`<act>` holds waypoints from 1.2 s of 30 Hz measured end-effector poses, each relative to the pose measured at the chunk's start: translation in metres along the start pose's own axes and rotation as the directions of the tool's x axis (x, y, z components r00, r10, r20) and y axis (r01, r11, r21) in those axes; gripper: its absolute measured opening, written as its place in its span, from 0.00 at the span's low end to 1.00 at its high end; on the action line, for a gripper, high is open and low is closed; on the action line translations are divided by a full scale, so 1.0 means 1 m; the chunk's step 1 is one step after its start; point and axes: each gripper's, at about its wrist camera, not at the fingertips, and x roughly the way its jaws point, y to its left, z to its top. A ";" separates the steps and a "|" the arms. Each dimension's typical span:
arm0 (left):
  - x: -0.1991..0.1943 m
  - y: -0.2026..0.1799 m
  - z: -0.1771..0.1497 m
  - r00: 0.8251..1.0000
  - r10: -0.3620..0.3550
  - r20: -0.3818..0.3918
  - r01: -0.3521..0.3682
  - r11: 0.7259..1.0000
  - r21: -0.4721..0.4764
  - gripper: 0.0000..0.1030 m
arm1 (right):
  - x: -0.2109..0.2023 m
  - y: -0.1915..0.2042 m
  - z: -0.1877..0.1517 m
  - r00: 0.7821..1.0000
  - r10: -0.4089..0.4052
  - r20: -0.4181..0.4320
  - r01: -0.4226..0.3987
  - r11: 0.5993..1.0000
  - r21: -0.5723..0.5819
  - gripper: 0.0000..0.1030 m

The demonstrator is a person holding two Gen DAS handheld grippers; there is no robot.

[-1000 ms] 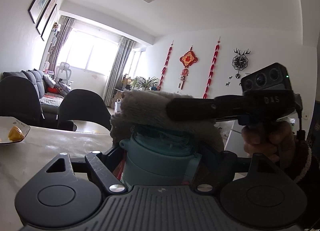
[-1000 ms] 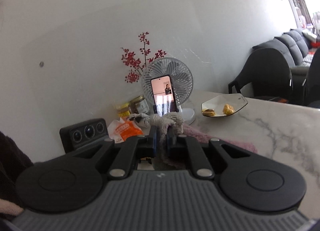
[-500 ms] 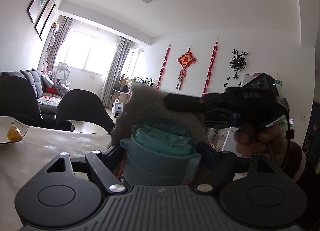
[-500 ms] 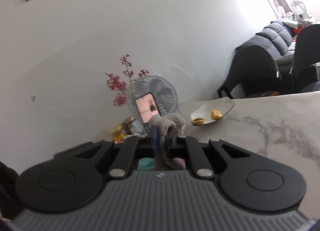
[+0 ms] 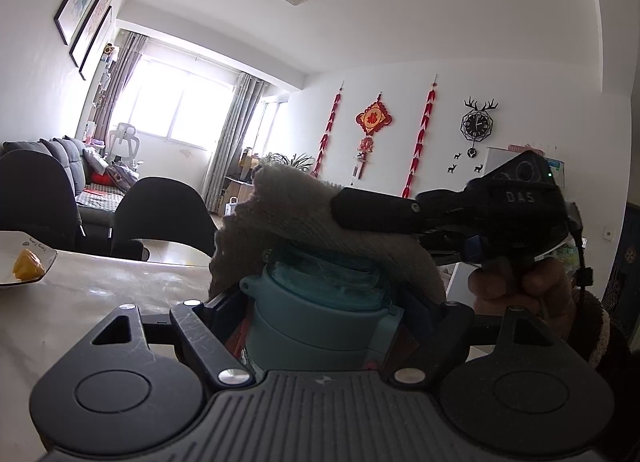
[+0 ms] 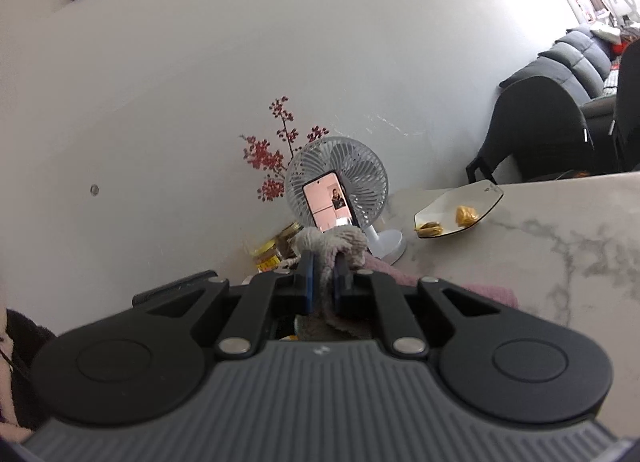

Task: Clean container
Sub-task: 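Wipe the towel over the bottle's cap with the right gripper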

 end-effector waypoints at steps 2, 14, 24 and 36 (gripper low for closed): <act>0.001 0.001 0.000 1.000 -0.001 0.001 0.001 1.000 -0.001 0.80 | -0.001 -0.002 0.000 1.000 -0.009 0.009 0.009 1.000 0.008 0.09; -0.001 0.003 -0.002 1.000 -0.009 0.004 0.009 1.000 -0.007 0.80 | -0.008 0.000 0.002 0.999 -0.003 0.048 0.003 1.000 0.008 0.09; -0.001 0.005 -0.004 1.000 -0.009 0.006 0.009 1.000 -0.011 0.80 | 0.006 0.003 -0.002 0.999 0.042 -0.012 -0.042 0.999 -0.009 0.09; 0.000 0.006 -0.006 1.000 -0.017 0.006 0.017 1.000 -0.010 0.80 | -0.003 -0.015 0.002 0.999 -0.014 0.042 0.012 0.999 0.048 0.09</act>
